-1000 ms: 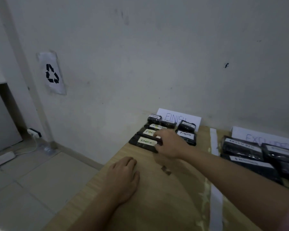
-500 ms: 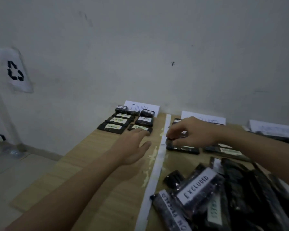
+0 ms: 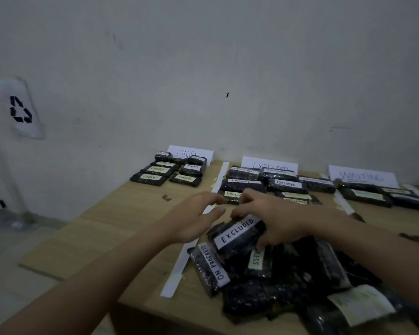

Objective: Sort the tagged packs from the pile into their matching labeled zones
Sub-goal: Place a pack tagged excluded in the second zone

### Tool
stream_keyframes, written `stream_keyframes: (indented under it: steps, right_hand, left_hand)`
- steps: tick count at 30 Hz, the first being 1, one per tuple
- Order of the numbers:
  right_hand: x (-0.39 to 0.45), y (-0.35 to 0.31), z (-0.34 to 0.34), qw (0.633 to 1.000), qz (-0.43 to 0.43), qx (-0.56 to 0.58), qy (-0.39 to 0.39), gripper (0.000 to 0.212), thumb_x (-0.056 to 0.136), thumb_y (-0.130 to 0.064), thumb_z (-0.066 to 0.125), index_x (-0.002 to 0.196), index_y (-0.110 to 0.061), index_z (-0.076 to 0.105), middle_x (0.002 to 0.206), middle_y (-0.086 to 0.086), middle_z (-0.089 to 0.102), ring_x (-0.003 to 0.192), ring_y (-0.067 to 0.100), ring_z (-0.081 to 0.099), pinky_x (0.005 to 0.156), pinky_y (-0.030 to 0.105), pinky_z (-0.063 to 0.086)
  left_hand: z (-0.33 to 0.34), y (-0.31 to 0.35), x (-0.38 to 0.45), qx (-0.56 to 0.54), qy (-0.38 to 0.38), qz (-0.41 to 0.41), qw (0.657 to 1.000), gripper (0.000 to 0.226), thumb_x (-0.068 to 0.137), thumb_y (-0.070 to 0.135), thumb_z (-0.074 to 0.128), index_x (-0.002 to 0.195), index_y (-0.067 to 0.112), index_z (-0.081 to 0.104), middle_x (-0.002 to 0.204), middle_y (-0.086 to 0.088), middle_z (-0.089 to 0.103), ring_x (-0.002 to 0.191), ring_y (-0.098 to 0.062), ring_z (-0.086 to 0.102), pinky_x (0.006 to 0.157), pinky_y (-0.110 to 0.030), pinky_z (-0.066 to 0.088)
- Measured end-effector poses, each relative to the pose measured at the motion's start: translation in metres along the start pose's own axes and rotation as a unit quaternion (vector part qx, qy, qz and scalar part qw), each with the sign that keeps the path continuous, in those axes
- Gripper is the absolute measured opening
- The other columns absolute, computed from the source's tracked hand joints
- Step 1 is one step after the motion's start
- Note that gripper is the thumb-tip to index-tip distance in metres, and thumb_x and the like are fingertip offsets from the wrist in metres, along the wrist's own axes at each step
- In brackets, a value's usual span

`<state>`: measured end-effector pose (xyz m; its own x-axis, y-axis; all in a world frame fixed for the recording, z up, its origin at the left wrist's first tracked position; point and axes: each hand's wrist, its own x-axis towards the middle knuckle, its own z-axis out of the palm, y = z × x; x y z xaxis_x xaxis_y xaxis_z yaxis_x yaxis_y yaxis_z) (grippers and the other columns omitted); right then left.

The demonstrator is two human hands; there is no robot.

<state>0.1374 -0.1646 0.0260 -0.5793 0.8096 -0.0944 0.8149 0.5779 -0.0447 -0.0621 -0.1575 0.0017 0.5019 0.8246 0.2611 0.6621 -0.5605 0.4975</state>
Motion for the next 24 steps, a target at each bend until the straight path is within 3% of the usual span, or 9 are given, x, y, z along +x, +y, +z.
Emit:
stream_keyframes:
  steps: [2, 5, 9, 15, 19, 24]
  right_hand:
    - [-0.009, 0.002, 0.002, 0.993, -0.019, -0.006, 0.116, 0.062, 0.07, -0.031, 0.076, 0.125, -0.028, 0.047, 0.113, -0.005, 0.033, 0.104, 0.014, 0.042, 0.085, 0.038, 0.049]
    - [-0.023, 0.007, 0.006, 0.956, -0.029, -0.027, 0.289, 0.064, 0.066, -0.024, 0.078, 0.124, -0.018, 0.05, 0.115, 0.004, 0.041, 0.104, 0.02, 0.046, 0.072, 0.04, 0.054]
    - [-0.035, 0.012, 0.01, 0.914, 0.001, -0.016, 0.406, 0.074, 0.054, -0.018, 0.085, 0.121, -0.013, 0.052, 0.11, 0.009, 0.046, 0.097, 0.025, 0.051, 0.065, 0.042, 0.056]
    - [-0.055, 0.035, -0.004, 0.895, 0.064, -0.026, 0.44, 0.064, 0.064, -0.015, 0.077, 0.123, -0.008, 0.051, 0.115, 0.012, 0.045, 0.099, 0.027, 0.052, 0.076, 0.039, 0.055]
    - [-0.068, 0.067, -0.028, 0.895, 0.129, -0.052, 0.423, 0.067, 0.065, -0.022, 0.078, 0.124, -0.008, 0.05, 0.12, 0.012, 0.047, 0.103, 0.029, 0.051, 0.09, 0.042, 0.046]
    - [-0.082, 0.108, -0.047, 0.902, 0.173, -0.051, 0.392, 0.068, 0.066, -0.02, 0.079, 0.127, -0.011, 0.049, 0.119, 0.009, 0.05, 0.102, 0.027, 0.051, 0.09, 0.041, 0.045]
  left_hand:
    - [-0.003, 0.004, -0.002, -0.101, 0.023, -0.032, 0.994, 0.029, 0.096, 0.033, 0.042, 0.121, 0.023, 0.053, 0.117, 0.008, 0.057, 0.105, -0.005, 0.052, 0.081, -0.011, 0.039]
    - [-0.007, 0.008, 0.001, -0.261, 0.061, -0.071, 0.961, 0.015, 0.093, 0.039, 0.044, 0.103, 0.034, 0.054, 0.109, 0.012, 0.061, 0.104, -0.007, 0.057, 0.085, -0.027, 0.046]
    - [-0.006, 0.023, 0.013, -0.344, 0.045, -0.059, 0.936, 0.035, 0.081, 0.044, 0.054, 0.109, 0.025, 0.059, 0.102, 0.005, 0.069, 0.097, -0.013, 0.065, 0.087, -0.037, 0.053]
    - [0.011, 0.058, 0.058, -0.414, 0.074, -0.027, 0.907, 0.029, 0.084, 0.024, 0.062, 0.111, 0.012, 0.062, 0.101, -0.006, 0.069, 0.086, -0.013, 0.067, 0.066, -0.022, 0.055]
    - [0.025, 0.089, 0.106, -0.397, 0.087, -0.014, 0.913, 0.03, 0.081, 0.031, 0.068, 0.104, 0.013, 0.064, 0.095, -0.004, 0.069, 0.089, -0.02, 0.067, 0.08, -0.042, 0.057]
    - [0.035, 0.119, 0.159, -0.352, 0.06, 0.035, 0.933, 0.029, 0.084, 0.029, 0.064, 0.107, 0.01, 0.06, 0.09, 0.0, 0.066, 0.079, -0.012, 0.064, 0.061, -0.019, 0.052]
